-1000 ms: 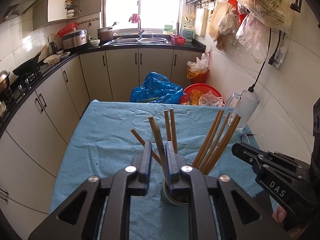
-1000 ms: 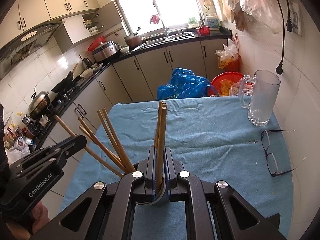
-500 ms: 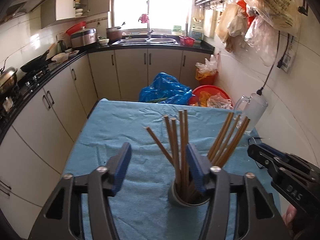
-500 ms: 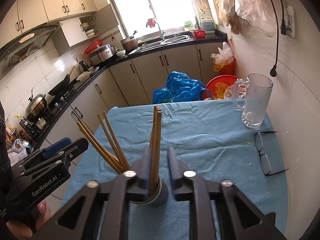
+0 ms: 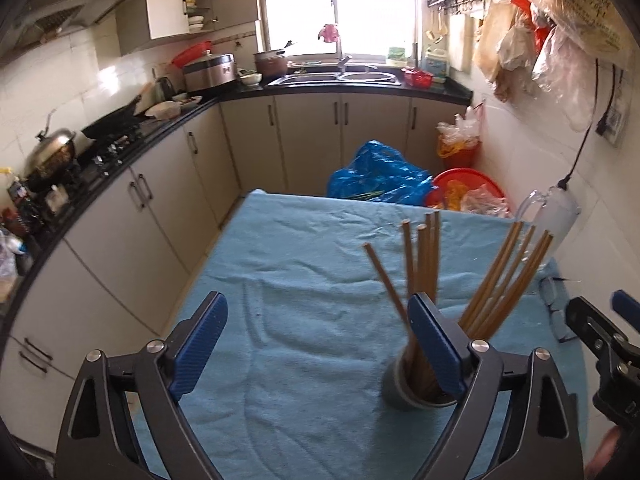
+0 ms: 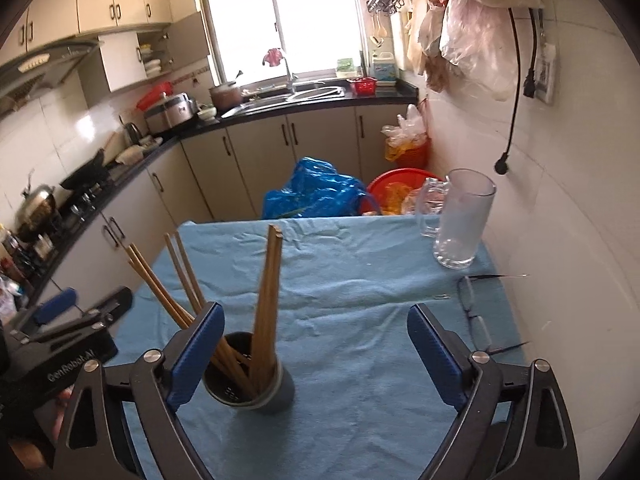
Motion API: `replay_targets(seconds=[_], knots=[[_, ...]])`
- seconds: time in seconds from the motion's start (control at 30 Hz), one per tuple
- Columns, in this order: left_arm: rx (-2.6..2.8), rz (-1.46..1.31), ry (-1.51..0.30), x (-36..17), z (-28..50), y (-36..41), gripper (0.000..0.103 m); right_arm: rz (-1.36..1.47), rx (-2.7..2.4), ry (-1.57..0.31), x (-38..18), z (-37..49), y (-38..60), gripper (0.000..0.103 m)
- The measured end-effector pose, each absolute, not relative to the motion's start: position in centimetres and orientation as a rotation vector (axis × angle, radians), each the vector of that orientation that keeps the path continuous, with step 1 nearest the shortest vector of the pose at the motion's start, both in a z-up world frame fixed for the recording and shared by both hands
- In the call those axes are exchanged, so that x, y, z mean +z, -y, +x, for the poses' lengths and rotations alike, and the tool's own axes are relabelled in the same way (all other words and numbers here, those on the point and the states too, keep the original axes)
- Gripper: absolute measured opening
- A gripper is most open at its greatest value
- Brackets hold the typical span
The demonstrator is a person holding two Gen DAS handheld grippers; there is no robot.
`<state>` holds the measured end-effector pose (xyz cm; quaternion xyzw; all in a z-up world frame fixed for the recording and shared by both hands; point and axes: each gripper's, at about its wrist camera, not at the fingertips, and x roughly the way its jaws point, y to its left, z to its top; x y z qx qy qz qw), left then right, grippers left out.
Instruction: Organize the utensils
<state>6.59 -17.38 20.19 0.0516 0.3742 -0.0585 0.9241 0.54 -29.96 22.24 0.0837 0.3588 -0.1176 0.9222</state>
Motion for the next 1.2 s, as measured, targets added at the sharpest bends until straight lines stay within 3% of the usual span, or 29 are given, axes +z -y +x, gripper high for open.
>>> replay_targets(seconds=[0.47, 0.8, 1.2], knots=[[0.011, 0.220, -0.751, 21.7, 4.1, 14.4, 0.097, 0.095, -0.354, -0.776, 22.7, -2.1, 29.3, 0.097], [-0.010, 0.290, -0.648, 24.5, -2.7, 12.0, 0.097, 0.029, -0.374, -0.767, 24.5, -8.1, 26.6, 0.097], [-0.131, 0.278, -0.769, 20.1, -10.6, 8.1, 0.097, -0.008, -0.394, -0.832, 23.2, -17.0, 22.1, 0.097]])
